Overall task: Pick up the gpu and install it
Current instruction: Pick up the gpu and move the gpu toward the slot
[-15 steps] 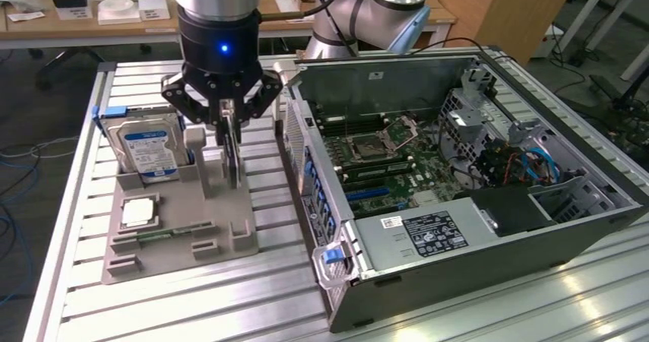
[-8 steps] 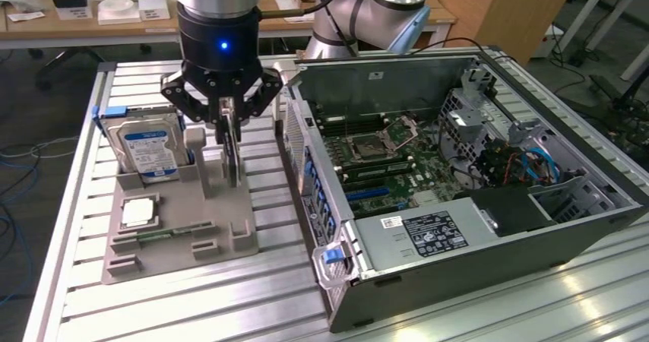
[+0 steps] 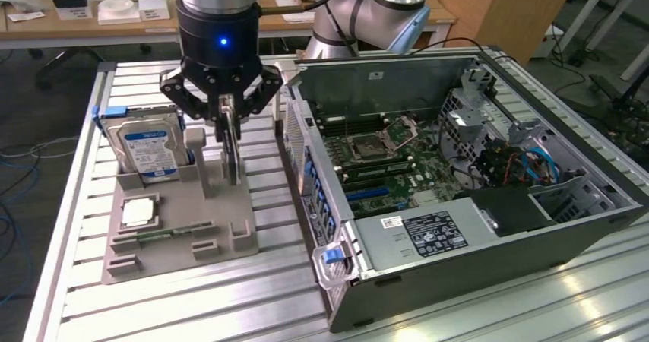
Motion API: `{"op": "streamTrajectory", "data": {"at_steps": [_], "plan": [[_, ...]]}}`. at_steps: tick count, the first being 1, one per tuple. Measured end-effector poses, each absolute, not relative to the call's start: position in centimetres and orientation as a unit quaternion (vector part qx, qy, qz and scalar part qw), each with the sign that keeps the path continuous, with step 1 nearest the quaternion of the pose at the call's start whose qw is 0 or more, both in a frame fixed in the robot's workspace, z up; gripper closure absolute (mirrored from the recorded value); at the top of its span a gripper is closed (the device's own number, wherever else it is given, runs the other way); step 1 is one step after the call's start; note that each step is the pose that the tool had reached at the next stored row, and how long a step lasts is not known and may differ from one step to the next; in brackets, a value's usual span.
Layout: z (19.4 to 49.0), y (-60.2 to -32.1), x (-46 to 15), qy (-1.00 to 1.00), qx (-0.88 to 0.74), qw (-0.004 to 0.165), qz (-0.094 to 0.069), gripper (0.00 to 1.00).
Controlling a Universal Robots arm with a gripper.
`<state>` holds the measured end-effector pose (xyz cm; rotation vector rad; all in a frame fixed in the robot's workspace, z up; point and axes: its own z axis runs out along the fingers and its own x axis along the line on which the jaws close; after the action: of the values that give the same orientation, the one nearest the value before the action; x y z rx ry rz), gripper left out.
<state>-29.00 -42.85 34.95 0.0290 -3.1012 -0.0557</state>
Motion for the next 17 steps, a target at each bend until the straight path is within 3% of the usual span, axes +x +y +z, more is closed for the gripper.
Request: {"op": "streamTrajectory", "data": {"at_steps": [17], "plan": [[35.7, -42.85, -29.0, -1.0, 0.009, 0.02, -0.018, 0.73]]}}
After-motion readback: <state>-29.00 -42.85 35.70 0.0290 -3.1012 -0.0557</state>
